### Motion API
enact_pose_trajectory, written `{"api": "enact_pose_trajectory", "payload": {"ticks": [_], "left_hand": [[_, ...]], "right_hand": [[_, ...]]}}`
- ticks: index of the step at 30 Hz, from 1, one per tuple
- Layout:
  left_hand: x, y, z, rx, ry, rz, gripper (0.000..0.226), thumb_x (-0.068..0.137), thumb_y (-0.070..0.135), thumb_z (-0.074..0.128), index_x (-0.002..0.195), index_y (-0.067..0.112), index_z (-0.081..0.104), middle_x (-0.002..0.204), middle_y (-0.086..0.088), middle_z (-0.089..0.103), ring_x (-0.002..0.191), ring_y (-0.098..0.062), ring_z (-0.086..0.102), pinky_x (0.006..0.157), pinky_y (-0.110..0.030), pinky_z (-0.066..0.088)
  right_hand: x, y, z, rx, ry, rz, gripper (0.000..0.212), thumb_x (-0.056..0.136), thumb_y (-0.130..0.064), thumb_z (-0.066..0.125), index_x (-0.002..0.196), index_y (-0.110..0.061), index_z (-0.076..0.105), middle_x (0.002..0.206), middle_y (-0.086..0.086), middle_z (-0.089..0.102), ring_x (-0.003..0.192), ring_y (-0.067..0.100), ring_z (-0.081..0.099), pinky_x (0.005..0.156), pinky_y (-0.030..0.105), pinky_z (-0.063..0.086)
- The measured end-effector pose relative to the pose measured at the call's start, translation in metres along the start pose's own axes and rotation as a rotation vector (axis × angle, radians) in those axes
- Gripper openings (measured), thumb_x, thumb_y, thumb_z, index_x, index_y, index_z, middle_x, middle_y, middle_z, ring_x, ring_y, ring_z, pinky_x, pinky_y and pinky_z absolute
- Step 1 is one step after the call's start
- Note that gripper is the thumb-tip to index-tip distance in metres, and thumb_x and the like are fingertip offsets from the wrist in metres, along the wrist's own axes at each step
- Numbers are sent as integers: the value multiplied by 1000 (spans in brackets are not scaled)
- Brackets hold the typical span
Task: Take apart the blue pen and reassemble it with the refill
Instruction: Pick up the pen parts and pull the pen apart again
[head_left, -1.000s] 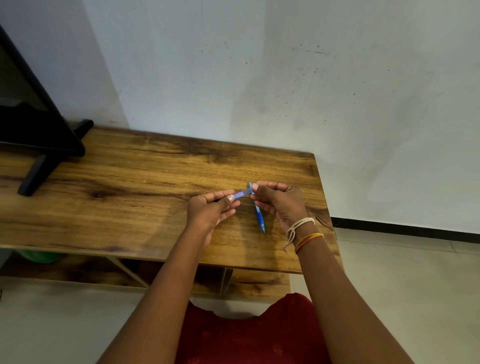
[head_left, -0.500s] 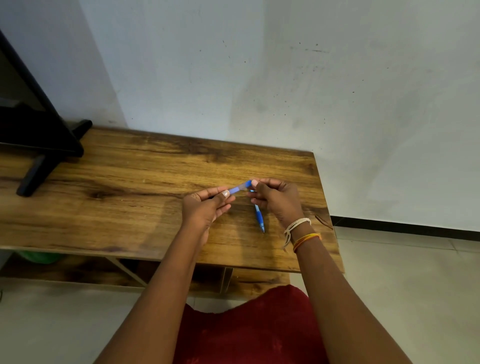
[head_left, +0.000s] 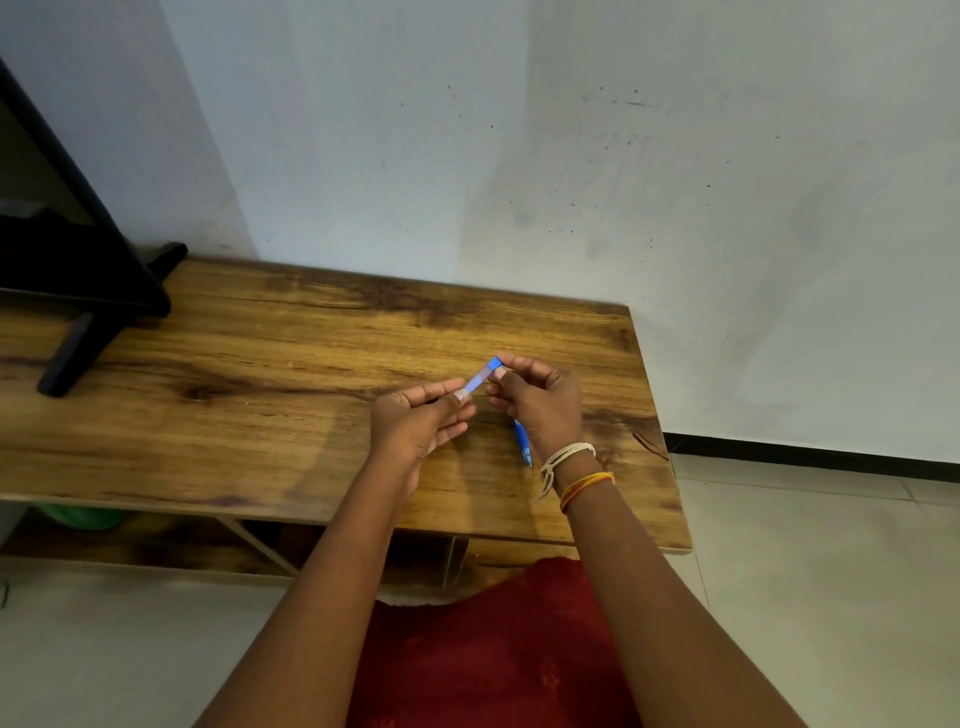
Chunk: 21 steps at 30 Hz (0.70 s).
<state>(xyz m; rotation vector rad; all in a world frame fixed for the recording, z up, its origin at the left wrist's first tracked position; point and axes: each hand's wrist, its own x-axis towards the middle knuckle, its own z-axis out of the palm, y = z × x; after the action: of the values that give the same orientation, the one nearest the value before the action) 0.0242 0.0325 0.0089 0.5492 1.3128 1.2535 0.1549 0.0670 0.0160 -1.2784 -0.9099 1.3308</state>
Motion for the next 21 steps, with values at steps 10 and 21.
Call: {"api": "enact_pose_trajectory", "payload": {"ticks": [10,21], "left_hand": [[5,-2,-6,268,231,31,9,76,16,80,78,11,72,71,-4,74,56,-13,69,52,-24,57],[20,-9,9,706,446,235,21,76,42,74,63,26,71,58,9,68,56,-11,66,56,-28,52]], "right_hand": [[3,3,-1,-768,286,-220,8,81,-20,66,83,-15,72,80,1,72,79,18,67,73,31,54],[-1,7,1,-999,175,-21,18,72,-29,69,82,-14,69,80,4,71,80,24,68,72,34,57]]}}
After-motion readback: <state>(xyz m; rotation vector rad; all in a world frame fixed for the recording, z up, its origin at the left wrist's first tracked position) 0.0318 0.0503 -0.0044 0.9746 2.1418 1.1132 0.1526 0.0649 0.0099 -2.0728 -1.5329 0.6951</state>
